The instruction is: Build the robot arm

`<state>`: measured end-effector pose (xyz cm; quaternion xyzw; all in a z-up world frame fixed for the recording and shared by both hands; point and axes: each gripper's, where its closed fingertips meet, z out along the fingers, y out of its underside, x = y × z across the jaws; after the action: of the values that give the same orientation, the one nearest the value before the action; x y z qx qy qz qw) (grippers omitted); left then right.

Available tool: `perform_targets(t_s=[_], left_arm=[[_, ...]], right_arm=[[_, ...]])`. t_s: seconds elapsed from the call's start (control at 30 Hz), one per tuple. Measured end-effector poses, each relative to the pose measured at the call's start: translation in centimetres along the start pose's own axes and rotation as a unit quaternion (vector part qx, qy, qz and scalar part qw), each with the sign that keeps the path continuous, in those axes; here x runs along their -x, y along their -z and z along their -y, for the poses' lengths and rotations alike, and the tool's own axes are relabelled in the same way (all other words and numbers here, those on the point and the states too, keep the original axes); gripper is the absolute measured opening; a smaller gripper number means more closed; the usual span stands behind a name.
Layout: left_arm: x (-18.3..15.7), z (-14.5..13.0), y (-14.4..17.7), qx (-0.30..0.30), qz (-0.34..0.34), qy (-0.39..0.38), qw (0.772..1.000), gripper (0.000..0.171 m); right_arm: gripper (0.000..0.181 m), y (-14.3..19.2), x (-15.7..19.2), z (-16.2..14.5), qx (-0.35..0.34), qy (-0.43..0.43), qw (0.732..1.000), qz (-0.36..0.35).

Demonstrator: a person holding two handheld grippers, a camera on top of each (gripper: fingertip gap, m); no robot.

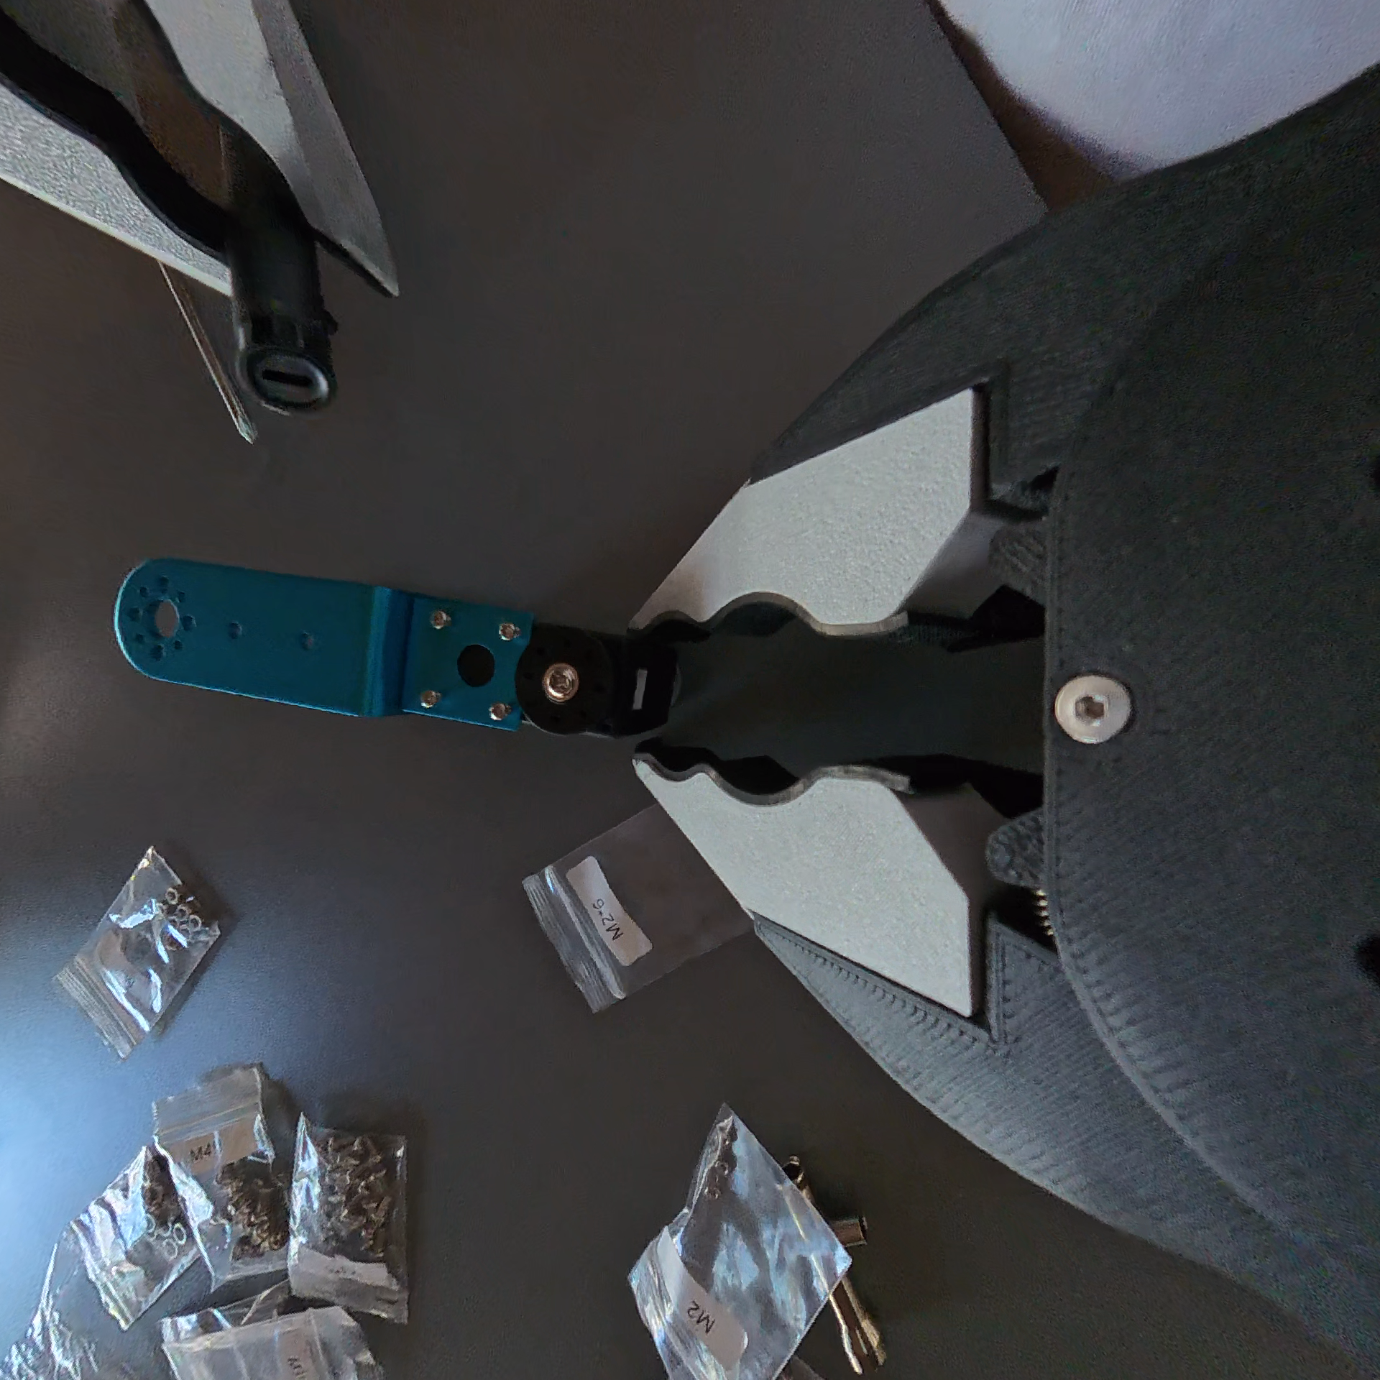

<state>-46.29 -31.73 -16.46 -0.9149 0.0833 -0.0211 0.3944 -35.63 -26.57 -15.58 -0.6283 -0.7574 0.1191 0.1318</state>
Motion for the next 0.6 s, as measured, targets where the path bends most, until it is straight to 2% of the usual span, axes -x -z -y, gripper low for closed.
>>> perform_targets(t_s=[0.2,0.5,0.6], left_arm=[[0.1,0.5,-0.5,-0.024,0.034,0.028,0.999,0.030],[0.6,0.7,-0.6,-0.024,0.073,0.031,0.997,0.034],[0.9,0.6,-0.5,-0.025,0.087,0.034,0.995,0.042]], right_arm=[[0.019,-0.3,1.6,0.3,-0.092,0.060,0.994,0.029],[0.018,-0.7,0.7,-0.7,-0.163,0.065,0.984,0.041],[0.020,-0.5,0.5,-0.8,-0.185,0.054,0.980,0.051]])
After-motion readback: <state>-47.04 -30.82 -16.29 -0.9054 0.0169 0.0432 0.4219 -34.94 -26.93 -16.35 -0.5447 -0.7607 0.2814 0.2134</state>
